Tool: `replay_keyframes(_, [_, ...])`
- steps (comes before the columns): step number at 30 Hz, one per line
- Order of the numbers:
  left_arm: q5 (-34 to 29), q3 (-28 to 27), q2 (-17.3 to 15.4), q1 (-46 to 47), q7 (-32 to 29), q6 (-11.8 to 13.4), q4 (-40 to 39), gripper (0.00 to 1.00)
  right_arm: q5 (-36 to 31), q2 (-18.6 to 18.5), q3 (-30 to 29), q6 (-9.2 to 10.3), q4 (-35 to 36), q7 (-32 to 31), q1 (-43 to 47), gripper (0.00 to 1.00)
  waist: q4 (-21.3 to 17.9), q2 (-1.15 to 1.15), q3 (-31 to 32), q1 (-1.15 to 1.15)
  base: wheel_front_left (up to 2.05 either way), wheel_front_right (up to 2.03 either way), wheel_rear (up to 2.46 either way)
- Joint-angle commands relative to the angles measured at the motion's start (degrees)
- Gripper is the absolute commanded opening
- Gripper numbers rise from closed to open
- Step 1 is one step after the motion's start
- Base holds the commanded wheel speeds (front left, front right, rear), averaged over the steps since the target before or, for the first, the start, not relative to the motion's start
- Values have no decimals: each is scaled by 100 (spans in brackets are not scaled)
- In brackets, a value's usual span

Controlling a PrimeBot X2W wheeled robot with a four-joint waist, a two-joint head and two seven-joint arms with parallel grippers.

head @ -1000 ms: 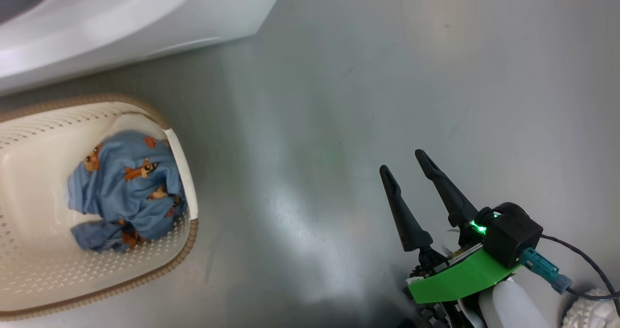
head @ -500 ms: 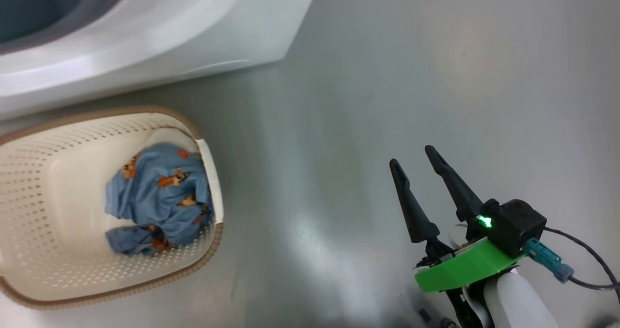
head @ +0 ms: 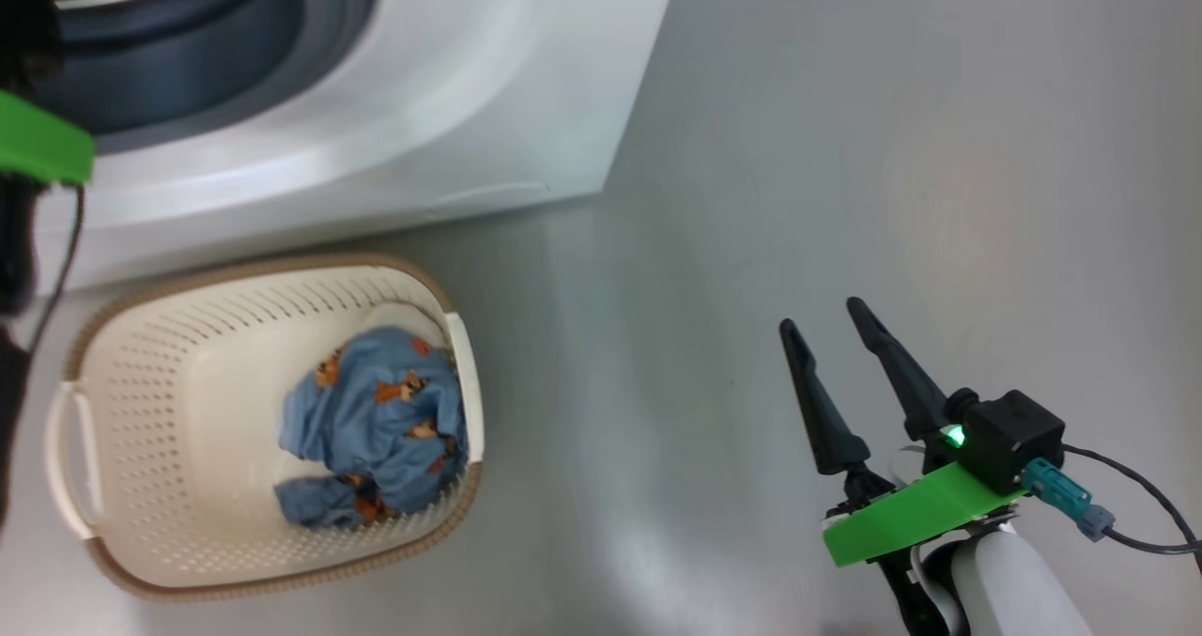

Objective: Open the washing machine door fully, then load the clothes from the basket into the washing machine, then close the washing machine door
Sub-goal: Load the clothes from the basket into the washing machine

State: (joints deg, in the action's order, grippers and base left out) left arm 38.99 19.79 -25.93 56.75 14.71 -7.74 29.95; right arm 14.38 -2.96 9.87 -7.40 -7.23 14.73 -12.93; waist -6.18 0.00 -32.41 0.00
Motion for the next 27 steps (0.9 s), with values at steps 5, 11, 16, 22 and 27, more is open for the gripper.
replay_keyframes(5, [-181, -691, -54, -719, 29, 25, -501, 100, -80, 8, -51, -9, -47, 27, 191, 100, 267, 0, 756, 0, 0, 0, 0])
replay_keyframes(11, [-425, -1075, 209, -1516, 29, 25, -895, 100, -88, 8, -149, -9, -169, 27, 363, 100, 357, 0, 1253, 0, 0, 0, 0])
replay_keyframes(16, [-663, -1368, 430, -2190, 29, 25, -1249, 100, -114, 8, -235, -9, -225, 27, 523, 100, 432, 0, 1574, 0, 0, 0, 0])
replay_keyframes(22, [-979, -1758, 741, -3100, 29, 25, -1613, 100, -105, 8, -384, -9, -270, 27, 680, 100, 511, 0, 1889, 0, 0, 0, 0])
replay_keyframes(27, [-1208, -2065, 939, -3582, 29, 25, -1825, 100, -149, 8, -420, -9, -258, 27, 722, 100, 514, 0, 2034, 0, 0, 0, 0])
